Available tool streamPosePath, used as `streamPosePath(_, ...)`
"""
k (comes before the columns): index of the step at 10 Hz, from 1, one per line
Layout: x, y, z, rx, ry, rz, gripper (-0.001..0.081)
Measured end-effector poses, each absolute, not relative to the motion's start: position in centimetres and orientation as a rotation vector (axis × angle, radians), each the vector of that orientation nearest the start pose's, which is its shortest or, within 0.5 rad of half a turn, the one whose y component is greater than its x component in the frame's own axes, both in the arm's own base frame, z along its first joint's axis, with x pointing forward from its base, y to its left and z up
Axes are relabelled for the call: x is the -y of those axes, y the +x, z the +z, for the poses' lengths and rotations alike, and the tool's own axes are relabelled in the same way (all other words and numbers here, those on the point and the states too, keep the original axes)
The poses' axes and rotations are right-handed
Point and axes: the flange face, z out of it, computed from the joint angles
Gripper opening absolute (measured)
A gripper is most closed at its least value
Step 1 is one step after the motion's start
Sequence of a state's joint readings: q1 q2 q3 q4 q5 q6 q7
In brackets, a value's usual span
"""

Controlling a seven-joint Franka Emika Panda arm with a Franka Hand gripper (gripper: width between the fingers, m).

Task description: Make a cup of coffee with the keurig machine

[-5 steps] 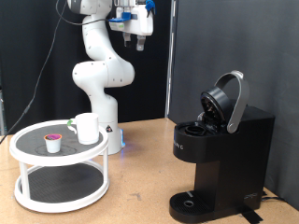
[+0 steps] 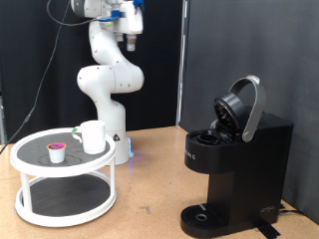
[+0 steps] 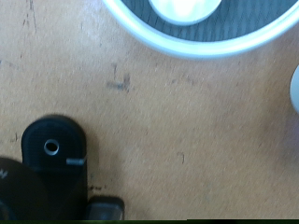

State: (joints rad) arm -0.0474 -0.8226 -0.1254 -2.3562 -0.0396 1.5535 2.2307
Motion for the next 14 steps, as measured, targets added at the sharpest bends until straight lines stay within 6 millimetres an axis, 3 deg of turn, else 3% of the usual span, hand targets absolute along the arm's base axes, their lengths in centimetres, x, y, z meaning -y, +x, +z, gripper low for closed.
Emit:
streamPosePath(3,11.4,27.2,59.6,-2.874,-1.199,0.051,0.0808)
streamPosePath(8,12.9,26.7,59.4,-2.856,-1.214,0.071,0.0808)
streamPosePath(14,19.0,25.8,58.4,-2.886,-1.176,0.090,0.0808)
